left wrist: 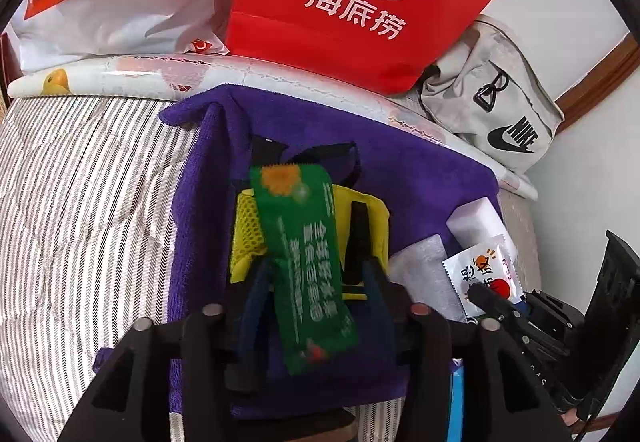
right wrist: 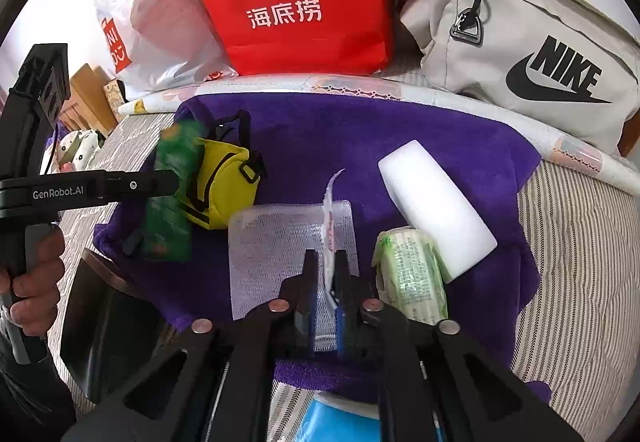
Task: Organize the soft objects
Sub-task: 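Lower both snack packets onto the purple towel and open both tools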
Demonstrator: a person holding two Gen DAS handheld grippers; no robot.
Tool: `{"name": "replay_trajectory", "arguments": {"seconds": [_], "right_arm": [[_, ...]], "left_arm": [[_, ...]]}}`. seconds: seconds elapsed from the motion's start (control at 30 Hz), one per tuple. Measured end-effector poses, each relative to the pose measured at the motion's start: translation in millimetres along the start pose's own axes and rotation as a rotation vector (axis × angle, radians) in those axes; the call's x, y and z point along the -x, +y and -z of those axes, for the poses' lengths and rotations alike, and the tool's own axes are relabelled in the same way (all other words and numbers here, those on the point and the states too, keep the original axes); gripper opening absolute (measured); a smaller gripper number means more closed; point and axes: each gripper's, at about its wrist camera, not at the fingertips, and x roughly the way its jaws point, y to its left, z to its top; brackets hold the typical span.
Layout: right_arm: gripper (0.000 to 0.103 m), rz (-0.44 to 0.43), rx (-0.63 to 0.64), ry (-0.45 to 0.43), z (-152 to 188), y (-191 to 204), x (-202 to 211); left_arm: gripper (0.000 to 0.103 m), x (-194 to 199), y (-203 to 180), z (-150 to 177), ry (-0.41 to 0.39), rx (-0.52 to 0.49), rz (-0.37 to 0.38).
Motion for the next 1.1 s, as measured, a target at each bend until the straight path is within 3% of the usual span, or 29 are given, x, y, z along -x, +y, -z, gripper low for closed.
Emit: {"name": "replay_trajectory", "arguments": {"seconds": [0.03, 0.13, 0.23, 0.43, 0.77, 0.93, 1.1], "right_arm": [[0.018, 0.0, 0.0, 0.0, 0, 0, 1], [0.043, -0.004, -0.006, -0.027, 0, -1, 9], [0.048, -0.014, 0.0, -0.051, 1, 0, 19], [0.059, -0.01, 0.053, -0.069, 1, 11, 25], [0.059, -0.053, 0.067, 0.038, 10, 28, 4], [0.06, -0.131, 0.064, 0.086, 14, 40, -1], [0.06, -0.126, 0.1, 0.1, 23, 52, 0]], "left_arm": [[0.051, 1, -1, 1, -0.006, -0.005, -0.006], [0.055, 4, -7, 6, -0.021, -0.04, -0.054], [0.056, 9, -12, 10, -0.032, -0.078, -0.1], [0.056, 22, -9, 14, -0.046, -0.074, -0.088], [0.056, 32, 1, 21, -0.049, -0.06, -0.078], [0.056, 35, 4, 24, -0.051, -0.053, -0.062], [0.056, 39, 6, 28, -0.052, -0.046, -0.044]]}}
